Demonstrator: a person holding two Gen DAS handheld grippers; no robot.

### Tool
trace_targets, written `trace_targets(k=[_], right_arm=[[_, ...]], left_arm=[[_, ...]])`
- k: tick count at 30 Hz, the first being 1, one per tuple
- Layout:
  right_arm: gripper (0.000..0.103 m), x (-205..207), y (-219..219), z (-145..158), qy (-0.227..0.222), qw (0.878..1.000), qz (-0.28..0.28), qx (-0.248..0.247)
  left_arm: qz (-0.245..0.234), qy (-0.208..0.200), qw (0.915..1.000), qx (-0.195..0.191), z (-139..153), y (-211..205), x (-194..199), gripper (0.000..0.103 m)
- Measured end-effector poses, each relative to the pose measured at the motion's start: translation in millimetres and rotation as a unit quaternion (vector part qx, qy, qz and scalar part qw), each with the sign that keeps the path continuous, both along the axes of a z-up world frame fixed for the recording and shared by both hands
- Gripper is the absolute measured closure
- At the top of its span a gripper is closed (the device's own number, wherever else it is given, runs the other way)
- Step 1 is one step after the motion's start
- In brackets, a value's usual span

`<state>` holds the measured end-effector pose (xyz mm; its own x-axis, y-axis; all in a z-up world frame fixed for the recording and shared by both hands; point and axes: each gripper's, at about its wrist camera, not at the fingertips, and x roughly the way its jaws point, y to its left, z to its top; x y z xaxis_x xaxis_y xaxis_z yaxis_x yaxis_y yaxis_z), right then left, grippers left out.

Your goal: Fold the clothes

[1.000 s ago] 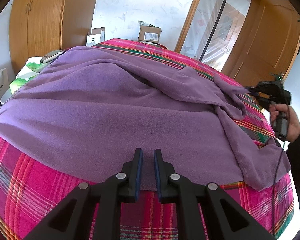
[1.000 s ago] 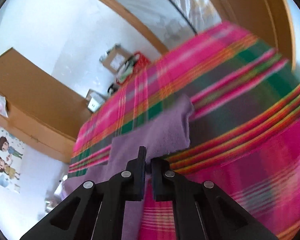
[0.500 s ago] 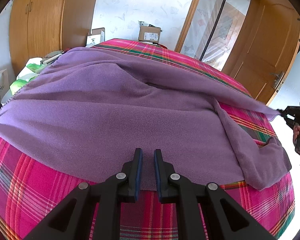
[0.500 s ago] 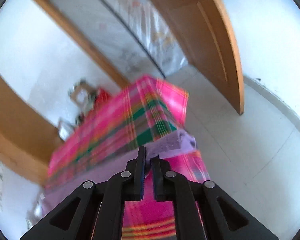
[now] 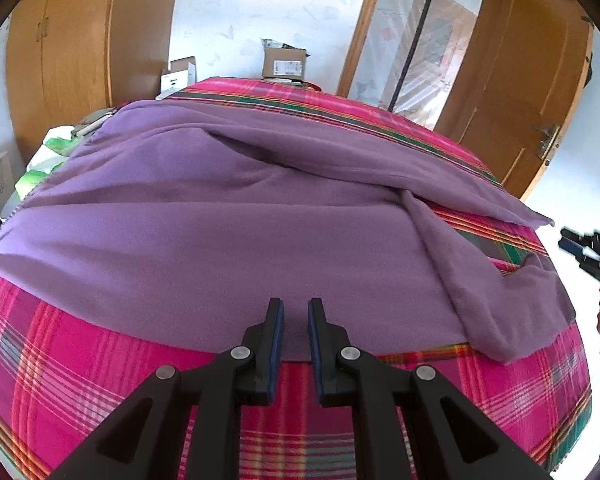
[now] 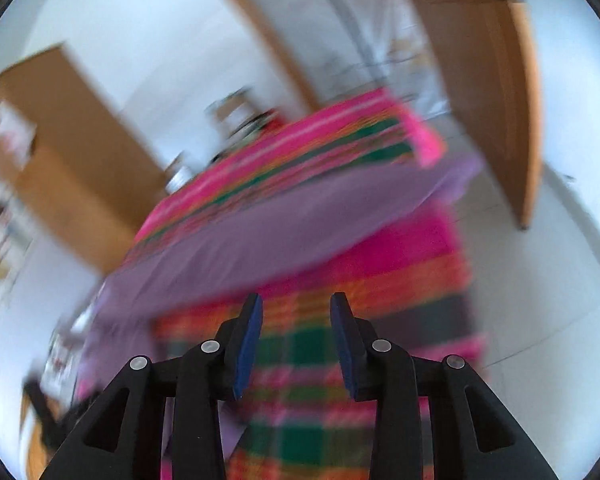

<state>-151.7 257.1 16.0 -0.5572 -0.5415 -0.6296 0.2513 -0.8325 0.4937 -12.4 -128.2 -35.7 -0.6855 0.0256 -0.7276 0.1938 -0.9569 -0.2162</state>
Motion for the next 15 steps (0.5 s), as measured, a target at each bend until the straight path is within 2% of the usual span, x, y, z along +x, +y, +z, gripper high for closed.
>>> trace_targets(k=[1, 4, 11, 15], right_arm=[[0.067, 13.4, -12.8, -6.3, -0.006, 0.999, 0.035, -0.005], [0.066, 34.8, -37.7, -17.9, -0.012, 0.996, 0.091, -0.007], [0.066, 43.0, -42.0, -25.6, -0.013, 0.995, 0.097, -0.008], [0.073, 47.5, -44.1, -29.9, -0.014, 0.995, 0.1, -0.008]], left_arm=[[-0.002, 0.0, 1.0, 0.002, -0.3, 1.7, 0.6, 0.091], [-0.01, -0.003, 0.9999, 0.0, -1.8, 7.4, 3.0, 0.091], [-0.019, -0.003, 0.9998, 0.0, 0.0, 16.5, 14.8, 0.091], [-0.024, -0.003, 0.9997, -0.002, 0.0, 22.9, 20.7, 0.091]])
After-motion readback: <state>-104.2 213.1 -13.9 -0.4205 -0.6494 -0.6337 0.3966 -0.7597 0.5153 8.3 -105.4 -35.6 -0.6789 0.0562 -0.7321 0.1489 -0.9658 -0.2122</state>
